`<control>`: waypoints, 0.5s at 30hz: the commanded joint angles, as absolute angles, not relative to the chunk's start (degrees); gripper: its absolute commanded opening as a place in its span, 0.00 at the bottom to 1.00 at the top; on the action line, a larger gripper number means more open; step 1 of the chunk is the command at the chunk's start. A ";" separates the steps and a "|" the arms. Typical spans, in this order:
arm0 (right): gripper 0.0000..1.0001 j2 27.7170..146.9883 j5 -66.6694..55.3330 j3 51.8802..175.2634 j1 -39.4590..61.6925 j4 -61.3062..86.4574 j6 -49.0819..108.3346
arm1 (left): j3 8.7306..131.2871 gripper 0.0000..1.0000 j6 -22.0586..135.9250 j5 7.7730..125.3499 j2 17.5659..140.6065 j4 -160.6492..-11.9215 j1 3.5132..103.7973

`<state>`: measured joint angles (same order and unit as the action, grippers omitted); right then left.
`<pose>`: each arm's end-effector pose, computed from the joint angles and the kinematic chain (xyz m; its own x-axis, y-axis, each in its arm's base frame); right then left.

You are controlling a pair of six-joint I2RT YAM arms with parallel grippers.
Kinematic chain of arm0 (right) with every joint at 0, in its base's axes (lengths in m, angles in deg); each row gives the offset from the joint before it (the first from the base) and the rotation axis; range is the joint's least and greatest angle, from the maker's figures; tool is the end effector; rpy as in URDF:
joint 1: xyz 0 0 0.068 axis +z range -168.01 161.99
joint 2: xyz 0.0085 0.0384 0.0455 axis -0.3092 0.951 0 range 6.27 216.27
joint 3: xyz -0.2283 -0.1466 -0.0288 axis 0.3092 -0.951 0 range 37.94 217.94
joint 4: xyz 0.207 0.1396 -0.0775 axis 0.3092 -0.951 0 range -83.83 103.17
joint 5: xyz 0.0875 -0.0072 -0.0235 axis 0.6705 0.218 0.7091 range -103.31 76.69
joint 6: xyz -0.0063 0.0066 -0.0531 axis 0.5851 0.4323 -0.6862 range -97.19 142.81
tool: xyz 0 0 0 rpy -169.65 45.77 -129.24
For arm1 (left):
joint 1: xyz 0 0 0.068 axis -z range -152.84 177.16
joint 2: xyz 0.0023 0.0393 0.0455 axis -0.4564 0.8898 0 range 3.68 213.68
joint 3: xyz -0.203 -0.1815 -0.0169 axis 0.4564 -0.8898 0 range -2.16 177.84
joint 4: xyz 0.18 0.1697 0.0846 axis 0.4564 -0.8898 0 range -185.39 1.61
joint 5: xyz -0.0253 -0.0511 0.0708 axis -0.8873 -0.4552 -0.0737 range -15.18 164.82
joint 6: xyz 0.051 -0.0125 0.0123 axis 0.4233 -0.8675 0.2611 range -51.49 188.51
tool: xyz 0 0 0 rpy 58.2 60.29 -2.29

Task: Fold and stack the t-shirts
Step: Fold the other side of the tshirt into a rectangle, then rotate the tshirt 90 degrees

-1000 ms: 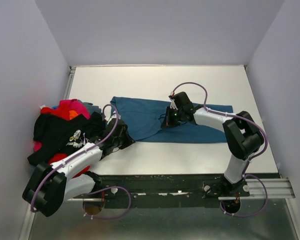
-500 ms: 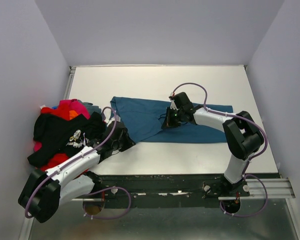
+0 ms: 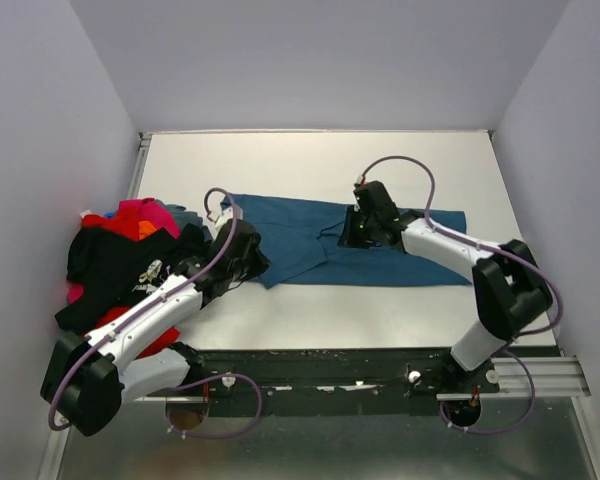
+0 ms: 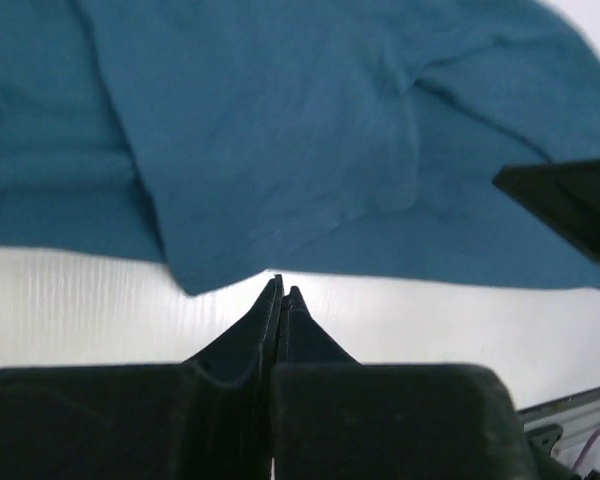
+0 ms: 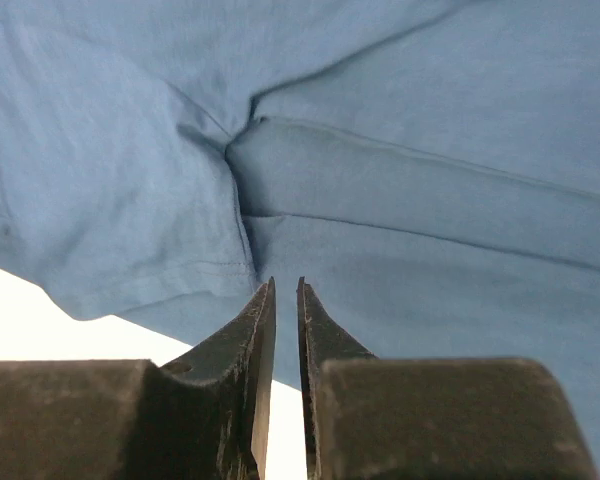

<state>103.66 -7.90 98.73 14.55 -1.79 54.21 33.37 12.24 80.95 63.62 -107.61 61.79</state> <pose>0.2970 0.1936 0.1918 -0.8683 0.0609 -0.4922 -0.1556 0.9089 0.3869 0.1790 -0.1190 0.2199 -0.7324 -0.4990 -0.4633 -0.1936 0.8049 -0.5610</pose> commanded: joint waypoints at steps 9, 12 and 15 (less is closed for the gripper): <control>0.01 83.63 -33.08 83.65 11.79 -11.69 61.56 | 46.26 0.00 11.01 99.88 75.39 -114.16 61.08; 0.01 80.29 -33.26 79.52 9.42 -13.54 63.76 | 49.07 0.00 9.98 100.14 80.30 -114.06 61.08; 0.01 77.03 -32.82 77.67 7.57 -14.86 65.17 | 51.10 0.00 11.91 98.73 85.31 -111.69 61.08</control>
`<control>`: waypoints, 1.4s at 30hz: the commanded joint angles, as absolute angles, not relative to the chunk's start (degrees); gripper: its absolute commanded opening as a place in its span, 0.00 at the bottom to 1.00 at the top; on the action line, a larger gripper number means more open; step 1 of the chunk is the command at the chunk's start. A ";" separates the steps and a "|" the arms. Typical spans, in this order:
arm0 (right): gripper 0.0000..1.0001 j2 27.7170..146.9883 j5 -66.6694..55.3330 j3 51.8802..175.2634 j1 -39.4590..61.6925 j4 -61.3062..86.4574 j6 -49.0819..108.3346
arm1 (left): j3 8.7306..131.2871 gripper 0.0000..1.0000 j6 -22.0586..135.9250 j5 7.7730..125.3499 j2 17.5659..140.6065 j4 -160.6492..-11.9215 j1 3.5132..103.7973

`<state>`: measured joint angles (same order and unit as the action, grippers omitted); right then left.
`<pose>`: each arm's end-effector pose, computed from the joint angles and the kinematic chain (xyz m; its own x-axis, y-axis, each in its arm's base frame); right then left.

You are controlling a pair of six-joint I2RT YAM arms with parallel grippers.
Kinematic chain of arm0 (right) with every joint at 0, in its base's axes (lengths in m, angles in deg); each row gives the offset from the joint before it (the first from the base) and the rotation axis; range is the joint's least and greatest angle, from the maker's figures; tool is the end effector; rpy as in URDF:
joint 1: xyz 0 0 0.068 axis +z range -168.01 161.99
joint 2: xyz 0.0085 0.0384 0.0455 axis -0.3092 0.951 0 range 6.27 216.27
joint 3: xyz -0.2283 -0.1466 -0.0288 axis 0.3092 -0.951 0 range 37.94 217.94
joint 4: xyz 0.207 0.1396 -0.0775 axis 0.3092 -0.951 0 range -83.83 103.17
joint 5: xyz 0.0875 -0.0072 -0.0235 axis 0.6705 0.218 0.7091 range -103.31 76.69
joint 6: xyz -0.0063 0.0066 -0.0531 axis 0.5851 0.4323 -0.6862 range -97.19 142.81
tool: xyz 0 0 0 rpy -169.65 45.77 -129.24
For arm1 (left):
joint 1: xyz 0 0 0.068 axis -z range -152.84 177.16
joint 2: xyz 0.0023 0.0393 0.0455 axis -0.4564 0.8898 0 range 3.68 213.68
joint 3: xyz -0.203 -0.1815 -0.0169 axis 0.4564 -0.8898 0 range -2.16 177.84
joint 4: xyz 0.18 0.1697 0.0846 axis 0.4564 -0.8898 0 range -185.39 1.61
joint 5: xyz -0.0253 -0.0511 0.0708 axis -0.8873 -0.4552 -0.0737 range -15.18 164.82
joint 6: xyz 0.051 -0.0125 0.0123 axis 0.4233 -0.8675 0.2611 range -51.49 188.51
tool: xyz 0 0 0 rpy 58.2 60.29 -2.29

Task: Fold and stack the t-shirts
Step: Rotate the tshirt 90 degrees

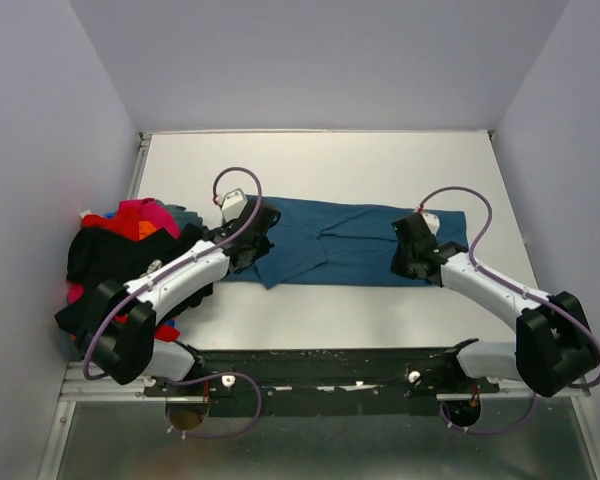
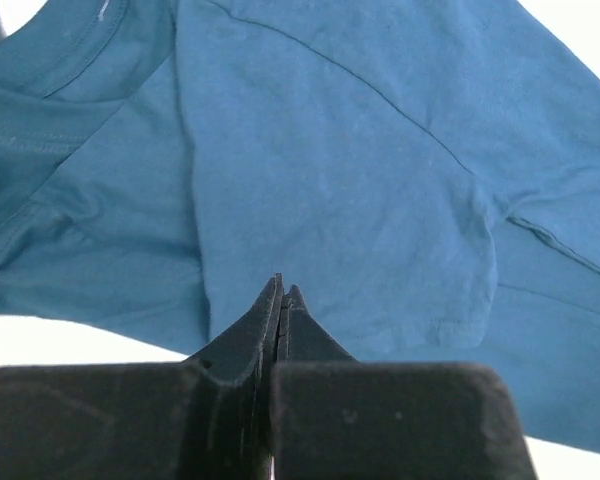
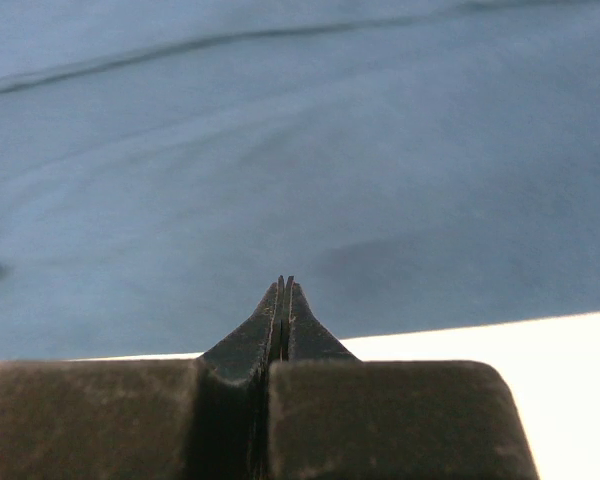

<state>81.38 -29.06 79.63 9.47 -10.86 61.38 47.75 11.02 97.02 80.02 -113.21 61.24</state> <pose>0.2245 0.1058 0.1926 -0.7808 0.2702 -0.5633 0.2202 0.9628 0.1566 0.2318 -0.1406 0.2313 -0.6196 -0.5234 -0.5850 -0.3710 0.8520 -0.3694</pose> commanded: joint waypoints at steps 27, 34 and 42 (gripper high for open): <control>0.01 100.13 -21.05 87.95 9.57 -19.26 74.22 | 82.26 0.00 15.06 90.82 125.47 -115.27 56.34; 0.01 105.22 -14.38 93.82 27.32 -18.30 81.07 | 116.19 0.00 21.49 88.89 146.04 -130.22 56.42; 0.01 102.99 -6.10 98.16 33.76 -6.01 75.12 | 138.91 0.00 23.35 77.46 160.12 -127.34 56.07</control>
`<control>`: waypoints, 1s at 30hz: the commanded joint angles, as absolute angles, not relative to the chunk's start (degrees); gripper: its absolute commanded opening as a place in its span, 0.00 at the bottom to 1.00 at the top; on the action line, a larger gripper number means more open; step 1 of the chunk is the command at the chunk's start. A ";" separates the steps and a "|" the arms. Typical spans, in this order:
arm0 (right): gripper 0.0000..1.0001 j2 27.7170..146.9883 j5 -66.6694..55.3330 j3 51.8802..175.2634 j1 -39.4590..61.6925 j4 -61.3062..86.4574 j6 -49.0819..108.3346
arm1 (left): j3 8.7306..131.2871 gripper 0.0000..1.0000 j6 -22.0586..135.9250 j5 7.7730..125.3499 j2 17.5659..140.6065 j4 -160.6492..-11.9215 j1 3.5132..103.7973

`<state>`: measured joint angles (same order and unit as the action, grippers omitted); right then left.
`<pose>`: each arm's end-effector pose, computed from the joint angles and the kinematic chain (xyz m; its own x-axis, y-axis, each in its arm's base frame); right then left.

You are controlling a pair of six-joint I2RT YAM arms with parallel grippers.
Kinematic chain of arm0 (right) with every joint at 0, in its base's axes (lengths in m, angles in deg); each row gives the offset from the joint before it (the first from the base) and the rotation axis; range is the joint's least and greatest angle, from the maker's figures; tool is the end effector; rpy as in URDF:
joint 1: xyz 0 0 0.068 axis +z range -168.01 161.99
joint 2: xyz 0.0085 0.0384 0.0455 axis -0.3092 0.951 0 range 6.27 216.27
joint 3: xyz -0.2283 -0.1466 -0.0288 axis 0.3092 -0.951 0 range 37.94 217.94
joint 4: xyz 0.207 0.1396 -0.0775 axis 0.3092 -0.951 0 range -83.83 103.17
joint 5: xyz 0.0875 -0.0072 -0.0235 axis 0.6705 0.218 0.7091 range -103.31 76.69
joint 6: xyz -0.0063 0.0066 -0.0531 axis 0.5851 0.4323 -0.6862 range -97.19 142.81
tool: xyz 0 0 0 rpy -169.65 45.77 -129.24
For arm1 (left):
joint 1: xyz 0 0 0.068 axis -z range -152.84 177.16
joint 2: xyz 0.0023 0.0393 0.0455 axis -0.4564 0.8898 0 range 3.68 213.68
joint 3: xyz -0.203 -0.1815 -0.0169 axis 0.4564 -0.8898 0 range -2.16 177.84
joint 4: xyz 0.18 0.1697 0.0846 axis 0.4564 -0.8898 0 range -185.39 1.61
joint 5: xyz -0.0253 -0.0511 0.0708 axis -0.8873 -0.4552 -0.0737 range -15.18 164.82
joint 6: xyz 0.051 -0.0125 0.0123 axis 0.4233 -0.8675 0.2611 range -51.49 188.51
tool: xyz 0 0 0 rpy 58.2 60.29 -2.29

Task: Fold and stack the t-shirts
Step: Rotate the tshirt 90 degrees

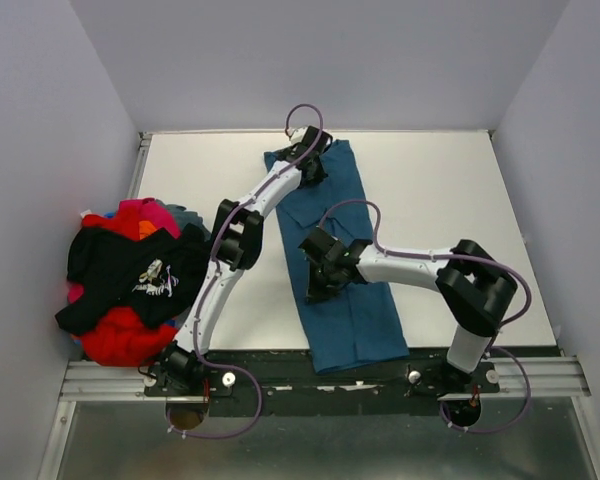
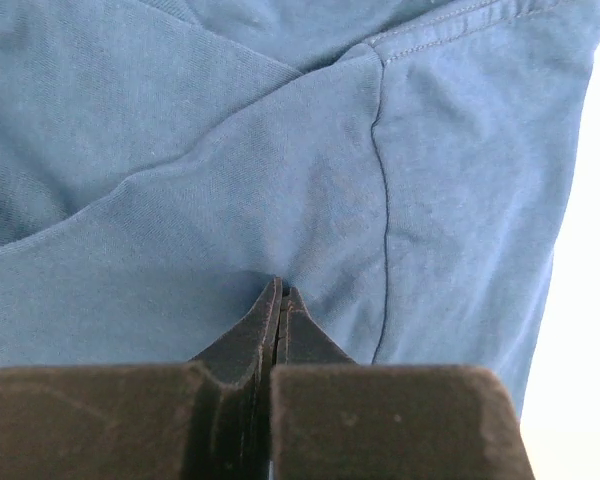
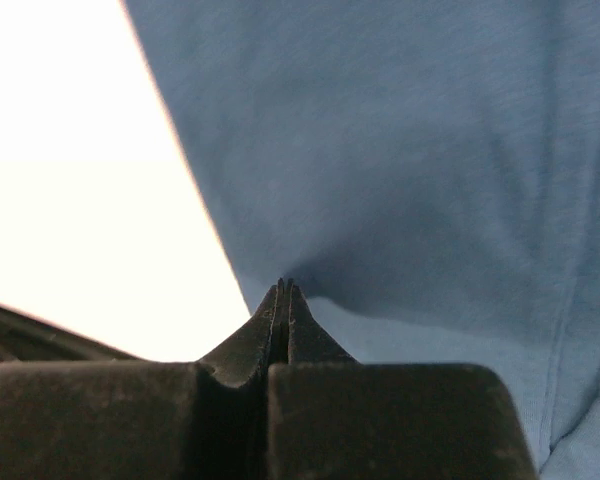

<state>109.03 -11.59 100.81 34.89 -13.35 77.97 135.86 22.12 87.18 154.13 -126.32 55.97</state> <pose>0.2095 0.2787 0.1595 -0.9761 0.0693 -0.2061 -0.0060 0.9389 0.3442 0.5042 -0.2686 0.1657 -0.7197 -0.4112 -0.5594 -0.2462 0.9045 -0.3481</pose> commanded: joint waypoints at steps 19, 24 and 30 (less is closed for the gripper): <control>0.01 88.70 -9.27 91.72 4.85 -13.90 56.48 | 126.98 0.22 30.19 56.28 143.20 -107.73 53.00; 0.01 94.50 -9.61 98.39 3.70 -12.85 57.00 | 109.84 0.28 30.99 66.35 128.42 -110.35 52.82; 0.01 104.34 -12.42 110.60 3.00 -15.74 61.74 | 88.75 0.00 28.00 71.13 118.91 -107.56 52.91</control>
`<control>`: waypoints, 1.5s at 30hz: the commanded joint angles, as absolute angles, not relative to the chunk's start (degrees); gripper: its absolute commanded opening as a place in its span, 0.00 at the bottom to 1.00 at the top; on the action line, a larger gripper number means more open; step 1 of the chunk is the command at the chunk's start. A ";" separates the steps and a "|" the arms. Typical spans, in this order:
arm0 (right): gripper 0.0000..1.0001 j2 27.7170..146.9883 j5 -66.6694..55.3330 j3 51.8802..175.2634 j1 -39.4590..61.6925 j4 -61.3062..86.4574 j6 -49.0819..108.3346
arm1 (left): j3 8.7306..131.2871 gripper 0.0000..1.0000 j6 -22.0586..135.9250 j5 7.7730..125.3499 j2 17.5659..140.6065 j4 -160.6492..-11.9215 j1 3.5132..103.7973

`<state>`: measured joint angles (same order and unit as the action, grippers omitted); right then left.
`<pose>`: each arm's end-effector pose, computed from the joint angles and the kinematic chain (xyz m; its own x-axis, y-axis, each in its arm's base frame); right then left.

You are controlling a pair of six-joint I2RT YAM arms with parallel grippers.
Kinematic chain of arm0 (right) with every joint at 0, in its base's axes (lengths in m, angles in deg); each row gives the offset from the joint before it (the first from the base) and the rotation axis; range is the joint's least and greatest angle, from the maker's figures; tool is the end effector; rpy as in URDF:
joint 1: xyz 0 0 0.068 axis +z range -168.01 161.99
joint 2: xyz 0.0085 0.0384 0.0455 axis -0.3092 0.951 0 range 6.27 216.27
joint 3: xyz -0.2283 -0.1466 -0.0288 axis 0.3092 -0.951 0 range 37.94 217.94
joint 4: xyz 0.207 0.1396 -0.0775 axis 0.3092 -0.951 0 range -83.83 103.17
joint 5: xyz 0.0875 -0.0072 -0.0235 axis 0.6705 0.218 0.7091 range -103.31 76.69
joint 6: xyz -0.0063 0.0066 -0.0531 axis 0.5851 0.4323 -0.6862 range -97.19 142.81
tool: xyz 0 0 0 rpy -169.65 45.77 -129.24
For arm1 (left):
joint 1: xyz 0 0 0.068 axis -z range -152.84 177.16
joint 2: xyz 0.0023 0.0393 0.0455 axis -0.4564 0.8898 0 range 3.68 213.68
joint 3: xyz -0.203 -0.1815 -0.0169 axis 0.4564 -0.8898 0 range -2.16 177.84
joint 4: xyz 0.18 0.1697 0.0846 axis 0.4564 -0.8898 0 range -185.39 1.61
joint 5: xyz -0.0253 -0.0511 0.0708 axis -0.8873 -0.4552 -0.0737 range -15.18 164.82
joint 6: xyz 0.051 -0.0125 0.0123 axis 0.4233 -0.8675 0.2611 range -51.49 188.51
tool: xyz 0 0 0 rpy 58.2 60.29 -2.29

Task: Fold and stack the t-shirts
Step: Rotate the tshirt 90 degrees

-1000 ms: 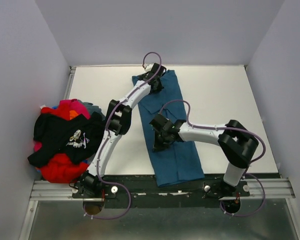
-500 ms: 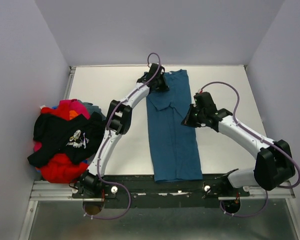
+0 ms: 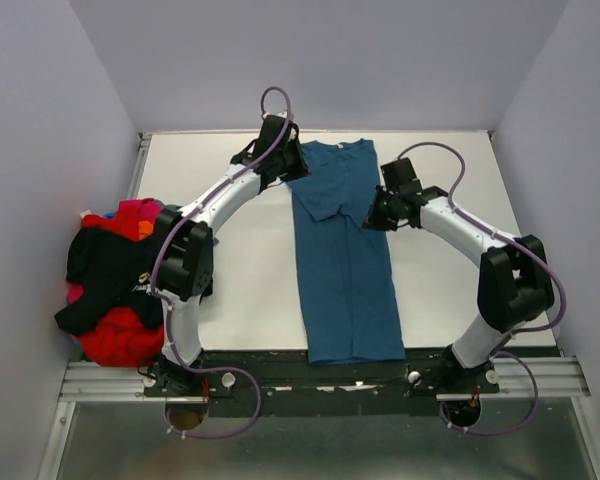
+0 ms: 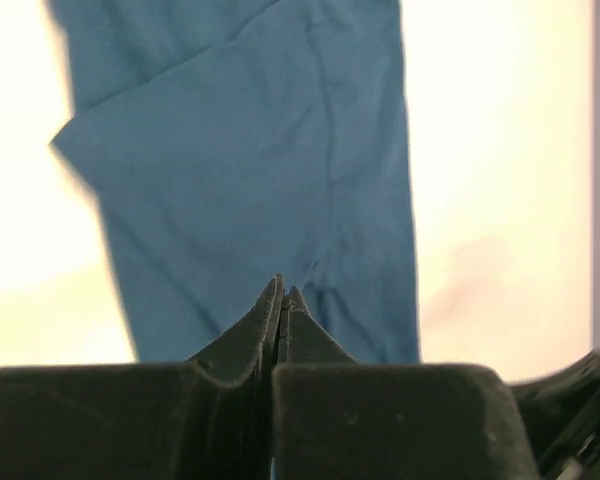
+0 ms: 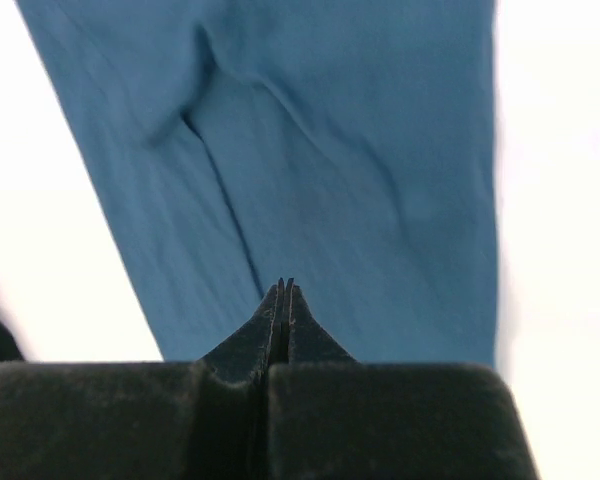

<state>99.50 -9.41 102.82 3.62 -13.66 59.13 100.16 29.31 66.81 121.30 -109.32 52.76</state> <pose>0.3166 0.1281 0.2237 -0.8541 0.2969 -0.4270 0.1265 0.9150 0.3832 0.4332 -0.2131 0.2760 -0.7476 -0.3357 -0.5731 0.0734 0.8159 -0.5735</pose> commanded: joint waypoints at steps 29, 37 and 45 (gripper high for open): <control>0.01 134.59 -14.45 137.34 -2.80 -26.56 71.15 | 101.62 0.00 25.53 72.72 138.76 -110.44 51.24; 0.01 141.35 -10.32 149.71 -5.09 -28.74 68.08 | 111.03 0.00 26.41 72.19 144.12 -114.31 49.92; 0.02 134.18 -6.46 148.46 -5.18 -27.55 64.12 | 105.61 0.09 28.87 66.82 135.46 -108.26 48.69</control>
